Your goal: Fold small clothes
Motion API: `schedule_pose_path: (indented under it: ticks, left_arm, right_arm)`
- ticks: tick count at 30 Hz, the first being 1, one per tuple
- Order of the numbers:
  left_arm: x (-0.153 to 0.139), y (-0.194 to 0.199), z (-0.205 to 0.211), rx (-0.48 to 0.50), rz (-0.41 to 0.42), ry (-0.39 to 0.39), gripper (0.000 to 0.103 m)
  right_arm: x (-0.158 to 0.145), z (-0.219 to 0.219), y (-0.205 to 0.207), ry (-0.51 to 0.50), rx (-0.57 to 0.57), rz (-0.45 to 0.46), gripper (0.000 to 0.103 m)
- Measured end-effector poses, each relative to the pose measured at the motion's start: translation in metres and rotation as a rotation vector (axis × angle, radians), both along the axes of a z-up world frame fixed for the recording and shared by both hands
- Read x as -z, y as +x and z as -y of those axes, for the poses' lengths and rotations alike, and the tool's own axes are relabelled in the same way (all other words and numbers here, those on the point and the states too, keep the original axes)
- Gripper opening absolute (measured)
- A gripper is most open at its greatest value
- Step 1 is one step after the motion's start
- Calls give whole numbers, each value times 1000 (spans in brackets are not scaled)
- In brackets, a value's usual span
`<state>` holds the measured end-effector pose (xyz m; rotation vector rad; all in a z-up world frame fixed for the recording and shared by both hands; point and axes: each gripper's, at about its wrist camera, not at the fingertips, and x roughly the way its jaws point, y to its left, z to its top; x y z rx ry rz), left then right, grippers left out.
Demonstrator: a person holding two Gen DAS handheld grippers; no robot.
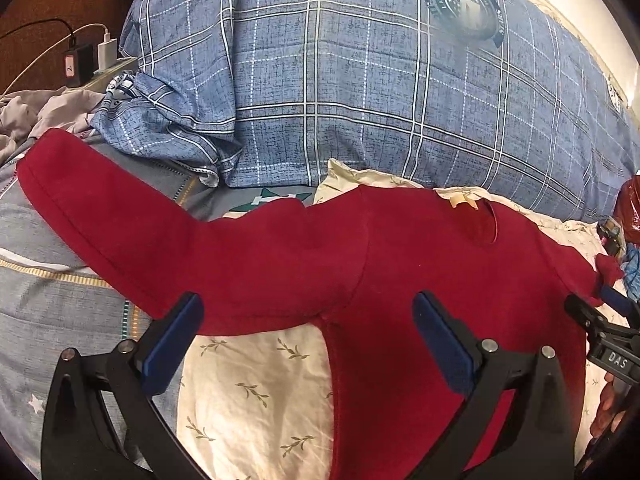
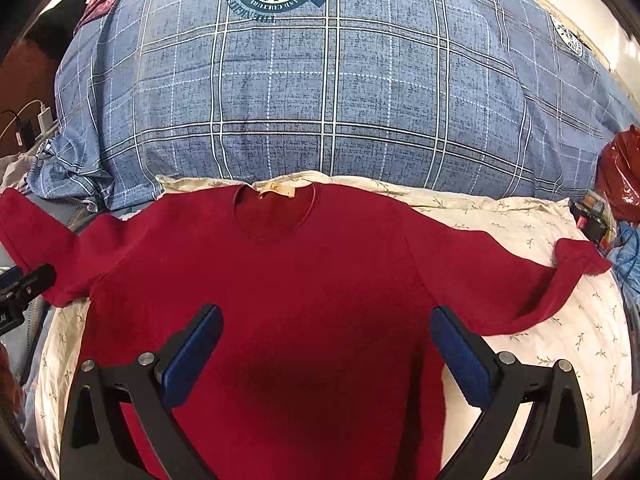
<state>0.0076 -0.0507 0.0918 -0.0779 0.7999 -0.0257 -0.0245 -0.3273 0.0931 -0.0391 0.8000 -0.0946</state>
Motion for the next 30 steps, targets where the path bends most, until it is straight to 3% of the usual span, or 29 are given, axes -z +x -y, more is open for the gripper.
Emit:
schedule_pose_path:
  ticks: [4,12,14,17,21,26,30]
  left_arm:
    - [-3,2,3,2,11,-8,103]
    - [-8,1,15,33,29,-28,103]
    - [-8,-2,18,44,41,-34,103]
    - [-7,-4,23,49,33,-29,103]
    - [-8,-9,28,60,22,-17,103]
    - [-19,-19,24,58,41,4,103]
    - [-22,-21,20,52,44,-3,103]
  right_arm:
    - [-14,13,-10,-39,-30,-37,102]
    - [-78,64,-51,-334,-50,-62,102]
    - [-92,79,-60,-288,-43,-39,103]
    - [-102,99,-64,-91,-37,18,103]
    - [-74,116,-44,208,-25,87,103]
    - [-36,119,6,297,9,47,103]
    - [-31,130,30,323,75,11,103]
